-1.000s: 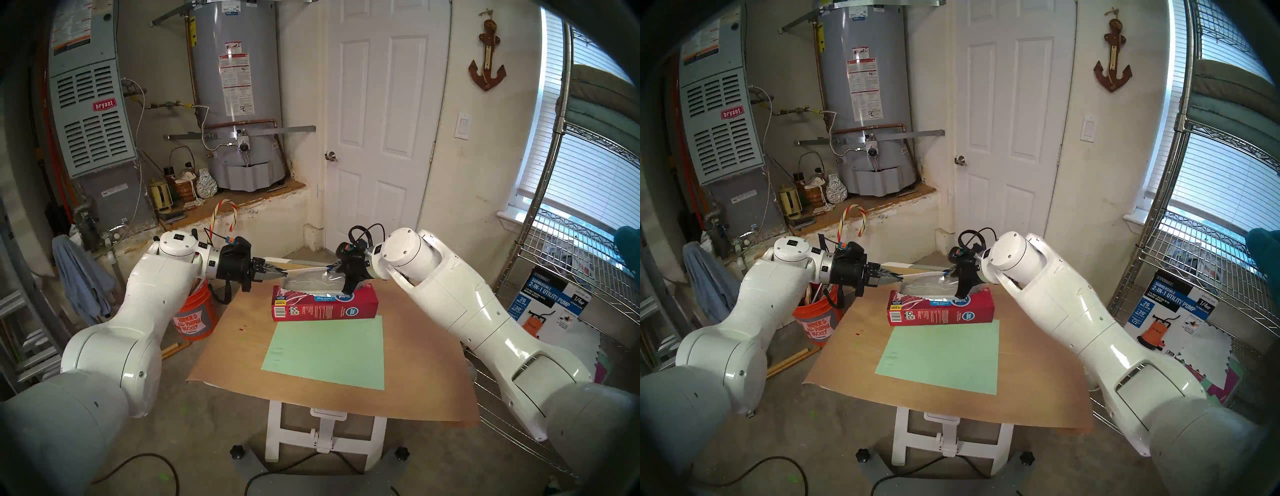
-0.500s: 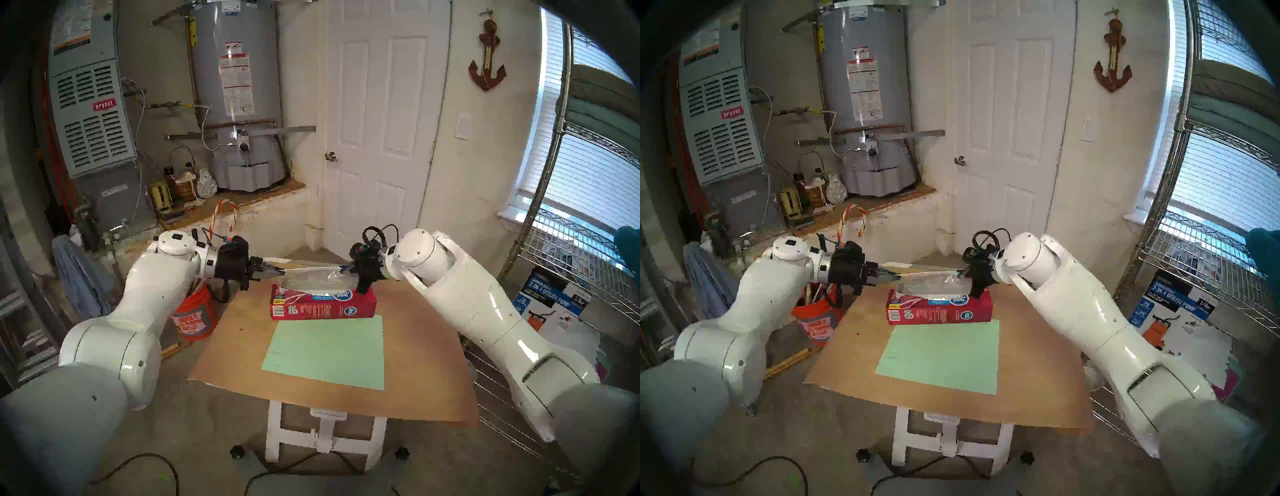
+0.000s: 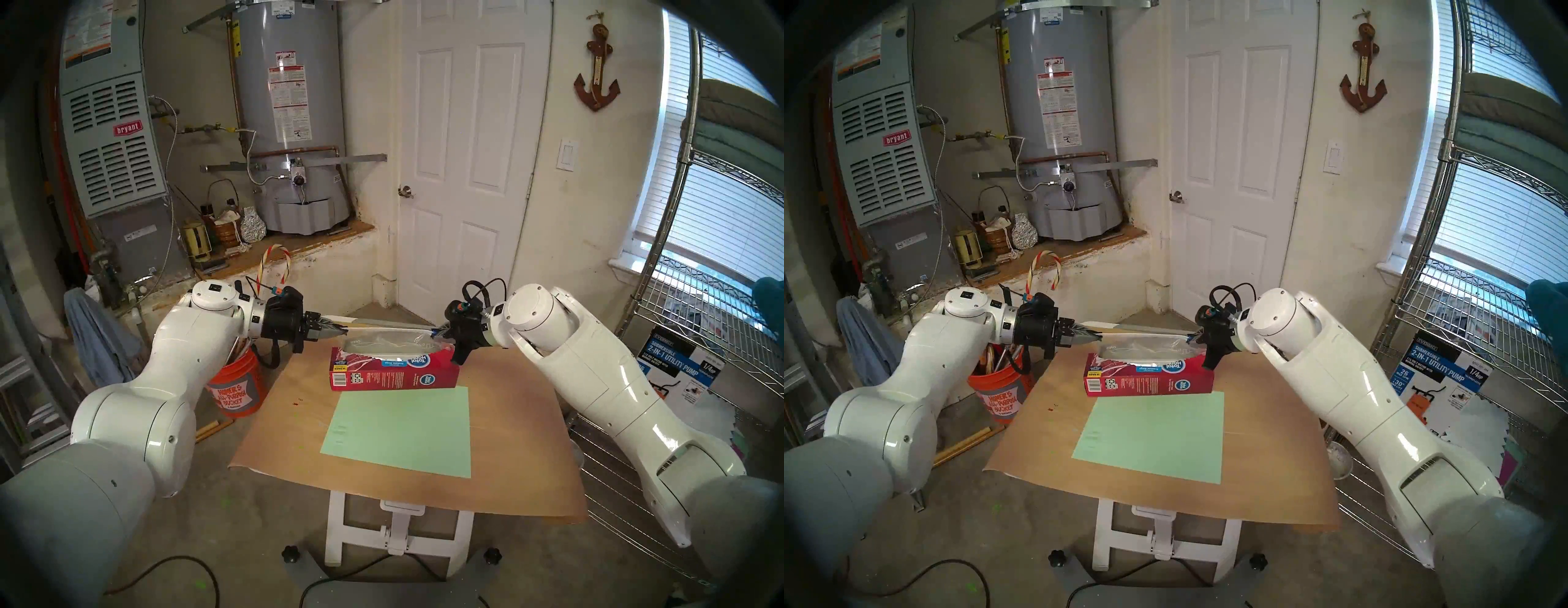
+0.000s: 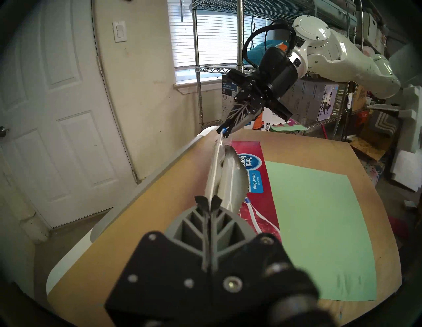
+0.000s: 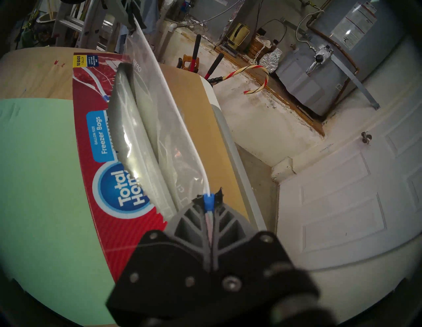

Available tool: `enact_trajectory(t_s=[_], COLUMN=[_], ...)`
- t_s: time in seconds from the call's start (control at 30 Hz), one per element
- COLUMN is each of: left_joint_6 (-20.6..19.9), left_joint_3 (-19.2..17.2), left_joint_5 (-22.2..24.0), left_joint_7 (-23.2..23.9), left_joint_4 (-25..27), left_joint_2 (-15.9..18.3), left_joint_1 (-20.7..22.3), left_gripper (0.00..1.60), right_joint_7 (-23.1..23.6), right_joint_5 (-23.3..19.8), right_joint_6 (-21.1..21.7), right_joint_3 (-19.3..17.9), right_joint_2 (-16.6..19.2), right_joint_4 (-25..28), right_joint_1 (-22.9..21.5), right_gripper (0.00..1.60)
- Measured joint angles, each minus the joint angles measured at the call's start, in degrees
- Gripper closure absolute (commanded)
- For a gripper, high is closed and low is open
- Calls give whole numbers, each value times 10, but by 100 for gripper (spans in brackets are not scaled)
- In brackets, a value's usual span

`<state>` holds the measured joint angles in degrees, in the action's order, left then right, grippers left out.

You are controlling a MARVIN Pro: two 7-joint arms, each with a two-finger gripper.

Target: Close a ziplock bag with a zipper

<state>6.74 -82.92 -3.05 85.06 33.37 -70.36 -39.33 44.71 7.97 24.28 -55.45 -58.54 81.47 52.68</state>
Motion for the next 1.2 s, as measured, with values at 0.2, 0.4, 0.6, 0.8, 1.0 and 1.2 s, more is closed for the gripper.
enact_trajectory(t_s=[0.2,0.4,0.6,0.8,1.0,1.2], left_joint_6=[4,6,8,11,13,13], left_joint_3=[4,10,15,20,26,32], left_joint_5=[4,11,19,26,34,41], left_joint_7=[0,0,0,0,1,1], left_joint_4=[-2,-3,-2,-2,-2,-2], left_joint_2=[1,3,2,1,1,2], left_joint_1=[2,3,3,2,0,0], left_gripper=[160,160,160,160,160,160], right_joint_7=[2,3,6,8,8,8], right_joint_5=[-6,-11,-18,-21,-21,-21], right_joint_6=[7,11,11,10,10,11], right_joint_3=[-10,-21,-28,-35,-44,-50], right_joint_2=[18,39,54,69,83,92], right_joint_4=[20,39,56,71,84,92], right_joint_1=[14,28,39,49,59,69], right_gripper=[160,160,160,160,160,160])
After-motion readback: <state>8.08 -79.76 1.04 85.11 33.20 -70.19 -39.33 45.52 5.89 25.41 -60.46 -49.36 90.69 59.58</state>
